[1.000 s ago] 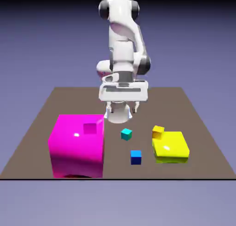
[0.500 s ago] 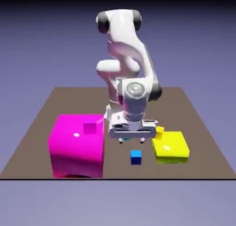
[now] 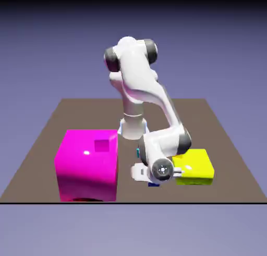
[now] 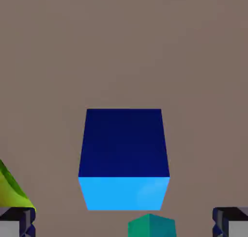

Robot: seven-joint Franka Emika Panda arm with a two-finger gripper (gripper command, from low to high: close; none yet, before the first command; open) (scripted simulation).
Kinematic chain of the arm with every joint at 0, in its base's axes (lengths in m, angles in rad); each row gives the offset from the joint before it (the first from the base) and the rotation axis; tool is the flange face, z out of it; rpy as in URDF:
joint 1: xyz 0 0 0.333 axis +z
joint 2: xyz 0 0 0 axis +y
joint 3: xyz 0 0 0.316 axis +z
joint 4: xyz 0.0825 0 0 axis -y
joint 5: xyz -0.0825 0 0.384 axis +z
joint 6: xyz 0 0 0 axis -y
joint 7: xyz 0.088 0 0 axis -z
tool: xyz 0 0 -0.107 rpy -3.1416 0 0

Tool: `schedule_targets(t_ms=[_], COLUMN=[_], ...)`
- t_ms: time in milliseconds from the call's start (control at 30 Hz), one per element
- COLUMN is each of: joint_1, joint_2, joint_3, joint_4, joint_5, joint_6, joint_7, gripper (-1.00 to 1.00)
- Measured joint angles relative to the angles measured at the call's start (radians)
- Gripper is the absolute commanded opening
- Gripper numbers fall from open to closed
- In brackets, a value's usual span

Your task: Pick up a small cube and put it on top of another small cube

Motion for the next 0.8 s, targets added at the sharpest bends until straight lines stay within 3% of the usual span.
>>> schedule_targets(t_ms=[33,100,233,533,700,733,800], joint_1=[0.0,0.0,0.005,0.092,0.076,0.073,0.073], joint_2=[0.005,0.005,-0.035,-0.322,-0.325,-0.326,-0.326], joint_3=[-0.002,-0.002,0.021,0.346,0.338,0.336,0.336], joint_4=[-0.023,-0.023,0.101,-0.08,-0.225,-0.25,-0.25], joint_5=[-0.002,-0.001,0.01,-0.072,-0.084,-0.087,-0.089], joint_6=[0.028,0.028,-0.137,-0.309,-0.17,-0.146,-0.146], joint_7=[0.001,0.0,-0.004,-0.036,-0.034,-0.033,-0.033], gripper=[-1.0,-1.0,-1.0,-1.0,-1.0,1.0,1.0])
